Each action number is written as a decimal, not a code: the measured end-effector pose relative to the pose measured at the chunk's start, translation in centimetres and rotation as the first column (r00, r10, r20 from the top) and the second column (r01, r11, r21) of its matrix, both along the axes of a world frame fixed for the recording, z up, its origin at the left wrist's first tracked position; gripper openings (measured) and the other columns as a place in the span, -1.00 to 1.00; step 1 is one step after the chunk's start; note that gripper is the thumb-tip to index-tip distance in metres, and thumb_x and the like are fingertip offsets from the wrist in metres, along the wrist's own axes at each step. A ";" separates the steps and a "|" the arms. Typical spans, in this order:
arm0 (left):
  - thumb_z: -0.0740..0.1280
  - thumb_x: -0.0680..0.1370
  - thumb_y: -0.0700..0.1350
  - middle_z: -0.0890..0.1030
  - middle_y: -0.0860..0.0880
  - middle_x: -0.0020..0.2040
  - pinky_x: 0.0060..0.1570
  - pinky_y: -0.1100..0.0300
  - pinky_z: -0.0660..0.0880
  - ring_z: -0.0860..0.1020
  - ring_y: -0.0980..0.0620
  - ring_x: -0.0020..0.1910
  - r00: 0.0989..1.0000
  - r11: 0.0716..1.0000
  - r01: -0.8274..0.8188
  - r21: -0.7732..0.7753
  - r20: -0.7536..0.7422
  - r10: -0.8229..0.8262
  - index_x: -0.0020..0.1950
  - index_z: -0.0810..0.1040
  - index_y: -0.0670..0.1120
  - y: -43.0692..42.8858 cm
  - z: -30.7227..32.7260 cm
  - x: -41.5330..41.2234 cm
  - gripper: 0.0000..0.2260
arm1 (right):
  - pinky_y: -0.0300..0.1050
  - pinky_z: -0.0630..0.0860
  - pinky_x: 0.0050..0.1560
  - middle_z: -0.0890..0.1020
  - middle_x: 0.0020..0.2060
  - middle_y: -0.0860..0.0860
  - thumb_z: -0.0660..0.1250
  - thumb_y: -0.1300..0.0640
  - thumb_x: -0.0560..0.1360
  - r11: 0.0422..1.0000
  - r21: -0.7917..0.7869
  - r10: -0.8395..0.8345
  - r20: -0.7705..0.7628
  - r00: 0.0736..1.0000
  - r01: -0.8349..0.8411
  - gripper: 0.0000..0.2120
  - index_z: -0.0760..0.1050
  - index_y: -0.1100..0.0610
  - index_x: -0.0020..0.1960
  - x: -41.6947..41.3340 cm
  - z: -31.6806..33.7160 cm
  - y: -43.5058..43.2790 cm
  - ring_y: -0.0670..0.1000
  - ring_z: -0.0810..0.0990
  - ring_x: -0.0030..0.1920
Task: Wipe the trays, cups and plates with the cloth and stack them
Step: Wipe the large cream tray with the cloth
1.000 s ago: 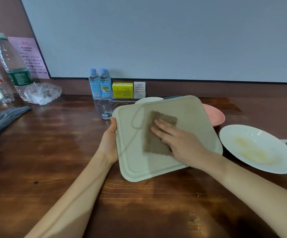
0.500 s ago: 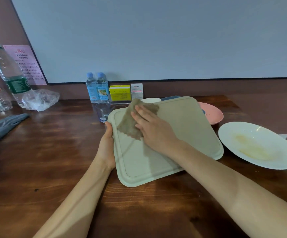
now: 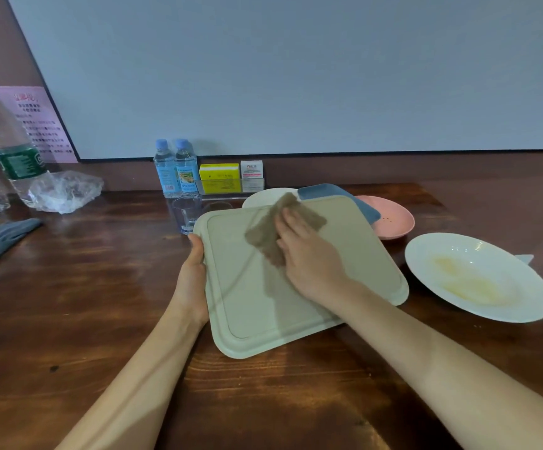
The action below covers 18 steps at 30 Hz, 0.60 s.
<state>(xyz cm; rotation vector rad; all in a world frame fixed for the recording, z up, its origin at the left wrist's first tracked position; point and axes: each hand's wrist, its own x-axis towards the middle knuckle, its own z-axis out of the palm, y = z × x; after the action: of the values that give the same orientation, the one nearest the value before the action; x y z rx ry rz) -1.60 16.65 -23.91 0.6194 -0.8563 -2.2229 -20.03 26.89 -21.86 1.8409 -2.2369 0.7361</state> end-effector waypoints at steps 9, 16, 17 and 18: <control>0.07 0.66 0.41 0.70 -0.17 0.32 0.08 -0.09 0.72 0.73 -0.19 0.21 1.000 1.000 -0.025 -0.001 0.001 0.025 0.26 0.77 -0.06 0.3 0.1 0.1 -0.31 | -0.01 0.14 0.61 0.14 0.69 0.07 0.03 0.06 0.78 0.966 0.089 -0.246 0.044 0.968 0.241 -0.50 0.15 0.15 0.69 -9.1 1.0 1.6 0.02 0.09 0.68; 0.01 0.68 0.39 0.72 -0.16 0.28 0.05 -0.06 0.72 0.74 -0.15 0.18 0.999 0.999 -0.046 -0.023 0.010 0.046 0.19 0.79 -0.03 0.7 0.3 0.0 -0.31 | 0.00 0.23 0.57 0.17 0.68 0.02 0.10 0.11 0.74 0.997 0.055 -0.054 0.059 0.997 0.051 -0.51 0.21 0.08 0.66 -0.6 0.0 1.1 0.04 0.09 0.68; 0.00 0.68 0.39 0.71 -0.17 0.30 0.09 -0.07 0.71 0.72 -0.16 0.22 0.999 0.998 -0.049 -0.030 0.015 0.050 0.23 0.78 -0.04 0.7 0.3 0.1 -0.30 | -0.02 0.23 0.57 0.14 0.69 -0.01 0.09 0.08 0.75 0.998 0.063 0.017 0.025 1.000 -0.018 -0.50 0.18 0.03 0.68 1.0 -0.4 1.3 0.01 0.06 0.69; -0.01 0.68 0.40 0.69 -0.19 0.34 0.15 -0.10 0.69 0.70 -0.17 0.26 0.999 0.998 -0.045 -0.038 0.019 0.045 0.28 0.75 -0.05 0.7 0.3 0.2 -0.29 | -0.04 0.24 0.56 0.12 0.69 -0.03 0.09 0.06 0.75 0.995 0.066 0.080 -0.008 0.997 -0.079 -0.50 0.16 -0.01 0.69 2.0 -0.7 1.7 -0.01 0.04 0.69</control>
<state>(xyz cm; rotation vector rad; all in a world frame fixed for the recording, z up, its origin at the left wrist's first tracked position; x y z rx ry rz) -1.41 17.37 -23.57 0.6381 -0.8831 -2.1590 -18.04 28.60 -22.61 1.9690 -2.2183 0.6722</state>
